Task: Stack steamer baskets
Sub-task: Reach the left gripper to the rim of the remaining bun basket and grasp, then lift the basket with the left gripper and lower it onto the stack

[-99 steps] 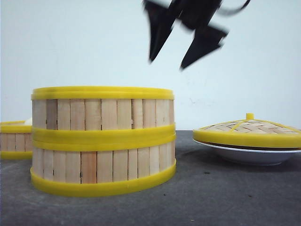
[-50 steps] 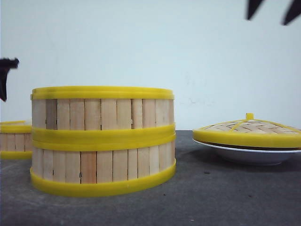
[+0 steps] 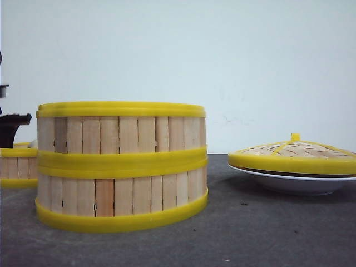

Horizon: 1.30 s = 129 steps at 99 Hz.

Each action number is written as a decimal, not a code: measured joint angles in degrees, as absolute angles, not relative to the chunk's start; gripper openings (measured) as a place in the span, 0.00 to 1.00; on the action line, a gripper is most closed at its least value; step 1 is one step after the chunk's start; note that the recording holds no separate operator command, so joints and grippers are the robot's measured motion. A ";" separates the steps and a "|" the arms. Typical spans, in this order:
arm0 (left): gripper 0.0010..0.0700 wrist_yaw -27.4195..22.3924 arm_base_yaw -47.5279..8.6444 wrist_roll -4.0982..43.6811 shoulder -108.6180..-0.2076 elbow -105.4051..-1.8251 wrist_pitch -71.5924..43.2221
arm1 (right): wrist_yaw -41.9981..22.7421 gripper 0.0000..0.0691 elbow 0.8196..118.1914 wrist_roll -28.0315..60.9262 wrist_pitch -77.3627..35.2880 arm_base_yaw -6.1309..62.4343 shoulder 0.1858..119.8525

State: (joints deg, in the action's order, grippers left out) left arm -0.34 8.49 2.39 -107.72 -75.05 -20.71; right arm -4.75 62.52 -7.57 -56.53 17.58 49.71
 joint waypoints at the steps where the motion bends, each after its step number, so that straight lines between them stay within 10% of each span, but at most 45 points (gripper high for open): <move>1: 0.41 -0.36 8.49 2.39 -107.79 -75.05 -20.69 | -4.75 0.72 62.52 -7.60 -56.53 17.58 49.69; 25: 0.04 -0.32 8.51 3.03 -107.87 -75.05 -18.94 | -4.73 0.72 62.52 -7.90 -58.43 17.58 49.69; 129: 0.03 -14.57 4.47 -0.32 -87.37 -98.21 -53.49 | -4.51 0.72 60.66 -6.92 -58.43 17.58 46.33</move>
